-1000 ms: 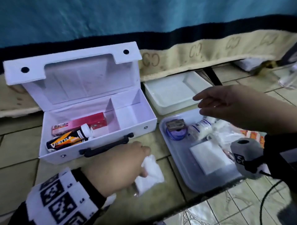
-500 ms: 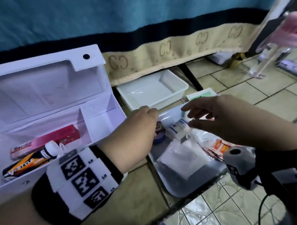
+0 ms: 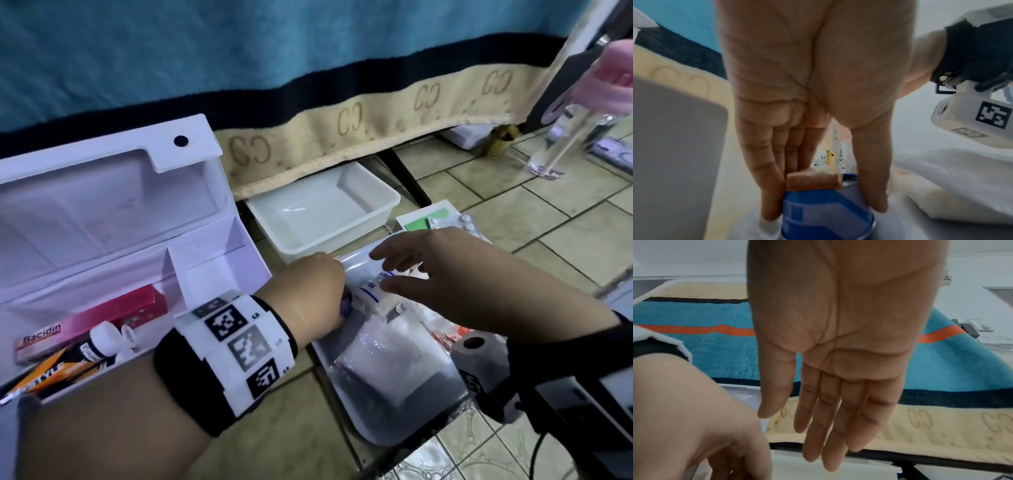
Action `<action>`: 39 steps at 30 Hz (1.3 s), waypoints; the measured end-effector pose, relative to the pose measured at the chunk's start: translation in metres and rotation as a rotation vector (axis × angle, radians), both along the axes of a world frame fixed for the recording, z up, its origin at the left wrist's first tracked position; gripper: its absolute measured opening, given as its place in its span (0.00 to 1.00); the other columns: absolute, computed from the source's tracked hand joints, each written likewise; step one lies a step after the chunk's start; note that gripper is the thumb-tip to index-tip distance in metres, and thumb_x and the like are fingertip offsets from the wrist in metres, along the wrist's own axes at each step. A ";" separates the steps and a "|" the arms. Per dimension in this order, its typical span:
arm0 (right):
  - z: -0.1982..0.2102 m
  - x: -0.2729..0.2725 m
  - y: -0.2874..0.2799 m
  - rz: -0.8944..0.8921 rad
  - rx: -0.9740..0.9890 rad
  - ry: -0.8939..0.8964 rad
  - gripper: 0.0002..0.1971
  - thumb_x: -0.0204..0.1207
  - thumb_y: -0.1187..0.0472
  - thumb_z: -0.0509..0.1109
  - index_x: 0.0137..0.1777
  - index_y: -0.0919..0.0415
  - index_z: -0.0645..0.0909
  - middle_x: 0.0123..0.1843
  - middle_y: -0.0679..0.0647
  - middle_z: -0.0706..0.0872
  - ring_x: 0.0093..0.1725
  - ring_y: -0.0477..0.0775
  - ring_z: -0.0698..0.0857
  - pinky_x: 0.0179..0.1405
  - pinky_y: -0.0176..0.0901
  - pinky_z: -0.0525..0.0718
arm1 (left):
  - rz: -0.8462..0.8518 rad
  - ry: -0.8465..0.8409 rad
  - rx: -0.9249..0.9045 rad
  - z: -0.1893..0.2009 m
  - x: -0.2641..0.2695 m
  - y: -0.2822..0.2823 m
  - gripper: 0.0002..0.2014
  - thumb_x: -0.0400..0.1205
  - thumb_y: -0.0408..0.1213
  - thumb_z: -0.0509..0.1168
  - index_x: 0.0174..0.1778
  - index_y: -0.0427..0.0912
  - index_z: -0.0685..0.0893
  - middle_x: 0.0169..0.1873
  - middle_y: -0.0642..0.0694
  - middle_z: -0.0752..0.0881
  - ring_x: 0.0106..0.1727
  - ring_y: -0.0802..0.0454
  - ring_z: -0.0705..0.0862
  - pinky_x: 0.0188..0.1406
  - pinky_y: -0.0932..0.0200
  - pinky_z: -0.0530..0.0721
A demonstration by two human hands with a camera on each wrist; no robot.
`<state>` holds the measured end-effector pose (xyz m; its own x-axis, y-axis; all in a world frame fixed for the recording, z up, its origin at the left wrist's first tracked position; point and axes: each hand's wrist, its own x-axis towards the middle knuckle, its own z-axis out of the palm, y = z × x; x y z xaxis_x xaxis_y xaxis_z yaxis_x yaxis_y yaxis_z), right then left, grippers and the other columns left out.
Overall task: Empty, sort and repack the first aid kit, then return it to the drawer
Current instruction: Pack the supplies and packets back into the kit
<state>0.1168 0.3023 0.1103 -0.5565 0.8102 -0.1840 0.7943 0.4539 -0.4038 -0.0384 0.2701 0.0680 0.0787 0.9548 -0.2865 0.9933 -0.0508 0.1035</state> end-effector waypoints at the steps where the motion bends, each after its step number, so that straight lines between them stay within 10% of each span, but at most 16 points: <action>1: -0.001 -0.002 0.001 -0.004 0.010 0.010 0.15 0.78 0.52 0.67 0.64 0.44 0.79 0.54 0.40 0.86 0.54 0.42 0.84 0.57 0.36 0.80 | 0.001 -0.007 0.018 0.003 -0.001 -0.001 0.11 0.77 0.43 0.67 0.43 0.42 0.74 0.42 0.44 0.73 0.37 0.48 0.74 0.25 0.59 0.66; 4: 0.000 -0.011 0.001 -0.014 0.031 0.042 0.12 0.82 0.55 0.62 0.62 0.44 0.81 0.55 0.42 0.88 0.56 0.43 0.84 0.52 0.22 0.74 | 0.008 -0.069 0.068 0.015 -0.007 -0.007 0.14 0.75 0.46 0.70 0.42 0.43 0.73 0.42 0.44 0.74 0.40 0.47 0.77 0.30 0.60 0.71; 13: 0.020 -0.078 0.003 0.014 -0.113 0.370 0.09 0.70 0.48 0.75 0.41 0.53 0.88 0.33 0.48 0.88 0.29 0.40 0.81 0.35 0.41 0.81 | 0.190 -0.218 0.309 0.072 -0.059 -0.044 0.17 0.68 0.55 0.69 0.43 0.47 0.83 0.39 0.50 0.81 0.40 0.52 0.81 0.42 0.52 0.82; 21: 0.015 -0.156 -0.012 0.052 -0.521 0.526 0.06 0.67 0.61 0.78 0.41 0.62 0.88 0.33 0.55 0.84 0.33 0.48 0.78 0.31 0.37 0.75 | 0.416 -0.217 0.322 0.069 -0.119 -0.088 0.20 0.63 0.51 0.76 0.47 0.49 0.85 0.41 0.52 0.83 0.43 0.54 0.81 0.46 0.52 0.82; 32: -0.013 -0.207 -0.032 0.333 -0.406 0.332 0.10 0.72 0.60 0.75 0.53 0.50 0.86 0.36 0.42 0.83 0.27 0.30 0.77 0.33 0.20 0.72 | 0.602 -0.240 0.246 0.034 -0.154 -0.109 0.23 0.65 0.50 0.74 0.54 0.49 0.80 0.48 0.53 0.81 0.50 0.54 0.80 0.48 0.55 0.82; 39: -0.015 -0.210 -0.029 0.554 -0.161 0.176 0.15 0.71 0.62 0.75 0.57 0.51 0.83 0.49 0.50 0.78 0.37 0.37 0.74 0.40 0.22 0.71 | 0.582 -0.280 0.249 0.029 -0.157 -0.107 0.17 0.67 0.50 0.72 0.47 0.50 0.76 0.38 0.57 0.78 0.43 0.56 0.79 0.41 0.60 0.80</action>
<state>-0.0936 0.2729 0.0953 -0.9210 0.3606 -0.1475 0.3724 0.7033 -0.6056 -0.1954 0.1634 0.0968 -0.4271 0.8990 -0.0969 0.8041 0.4266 0.4140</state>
